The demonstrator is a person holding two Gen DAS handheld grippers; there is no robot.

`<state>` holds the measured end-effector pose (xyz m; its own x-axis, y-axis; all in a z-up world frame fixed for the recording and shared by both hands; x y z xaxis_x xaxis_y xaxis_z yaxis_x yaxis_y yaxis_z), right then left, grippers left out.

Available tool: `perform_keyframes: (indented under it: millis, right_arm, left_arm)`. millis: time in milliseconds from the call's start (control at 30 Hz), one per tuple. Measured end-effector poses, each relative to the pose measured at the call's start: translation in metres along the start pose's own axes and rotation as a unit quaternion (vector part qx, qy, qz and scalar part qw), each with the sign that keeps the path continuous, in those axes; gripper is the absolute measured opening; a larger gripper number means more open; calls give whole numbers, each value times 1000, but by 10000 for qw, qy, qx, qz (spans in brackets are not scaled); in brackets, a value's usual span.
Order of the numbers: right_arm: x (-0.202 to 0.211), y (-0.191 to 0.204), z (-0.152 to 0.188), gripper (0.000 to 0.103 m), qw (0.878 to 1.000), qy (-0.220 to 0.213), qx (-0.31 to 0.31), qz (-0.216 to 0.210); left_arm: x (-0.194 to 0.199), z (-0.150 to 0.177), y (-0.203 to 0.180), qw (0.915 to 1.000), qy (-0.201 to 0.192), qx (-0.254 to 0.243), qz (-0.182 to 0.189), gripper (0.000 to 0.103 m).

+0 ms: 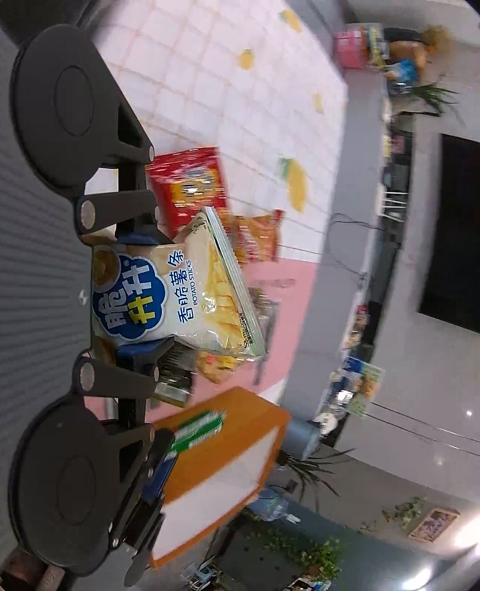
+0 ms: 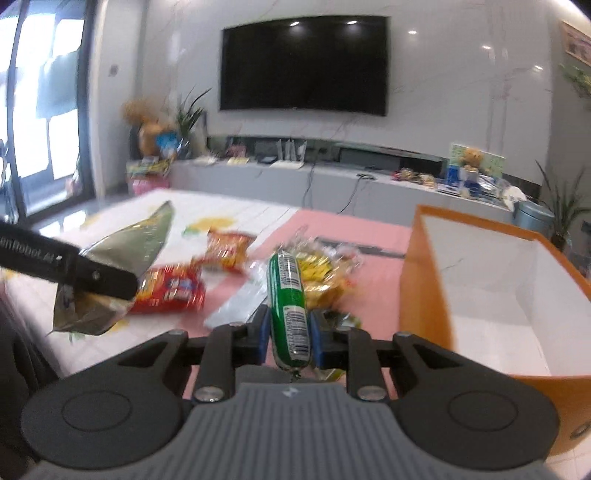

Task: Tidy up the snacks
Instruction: 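Lift the potato-stick bag over the box with left tool while right tool lifts the sausage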

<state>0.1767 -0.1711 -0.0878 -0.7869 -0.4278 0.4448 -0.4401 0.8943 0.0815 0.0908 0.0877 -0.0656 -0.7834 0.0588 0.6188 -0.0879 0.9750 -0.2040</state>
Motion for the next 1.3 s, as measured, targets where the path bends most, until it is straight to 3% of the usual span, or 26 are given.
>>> perform_keyframes:
  millis: [167,300,400,533,667,800,1000,1100,1300]
  right_arm:
    - [26,-20,-31,20,9980,-485,-157,367]
    - [55,-59,-54,20,9884,-956,-953,692]
    - [73,-81,-69,20,9835,-1070,-935,1120]
    - [96,-109,-79,20,9795,-1086,-1157,1244]
    - [109,-127,-66,20,9724,-1141,-1504,1373]
    - [110,-144,-46,20,9671,-1431,-1769,1136]
    - [107,-164,-31,20,9614,-1447,-1954,1287]
    - [109,-176,-30,20,9585,-1542,-2051,1241]
    - [109,-192,-25,20,9539,-1489,-2232,1342]
  left_arm:
    - [20,-18,-17,9994,-268,-43,221,53]
    - [31,-31,-43,9982,-387,-213,406,53]
    - [31,-37,-67,9971,-327,-296,614,53]
    - [16,-44,-105,9947,-38,-447,929,53]
    - [-9,-45,-148,9912,388,-592,1119,53]
    - [-40,-45,-186,9844,722,-772,1406,53]
    - [-83,-37,-231,9821,945,-1161,1146,53]
    - [-99,-30,-255,9794,1023,-1562,769,53]
    - [-113,-26,-280,9764,1045,-1825,493,54]
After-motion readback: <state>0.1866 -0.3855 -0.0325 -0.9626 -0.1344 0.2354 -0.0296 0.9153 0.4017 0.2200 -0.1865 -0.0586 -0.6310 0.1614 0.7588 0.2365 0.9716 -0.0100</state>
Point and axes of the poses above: each gripper's, at about its wrist camera, not at the fingertips, and x roughly against the way its jaws point, y to its left, z to its underside, the point moved 1 cm from there along -x, roughly the way its jaws point, and after that the axes turned 5 degrees about -z, right-handed, at the moved point
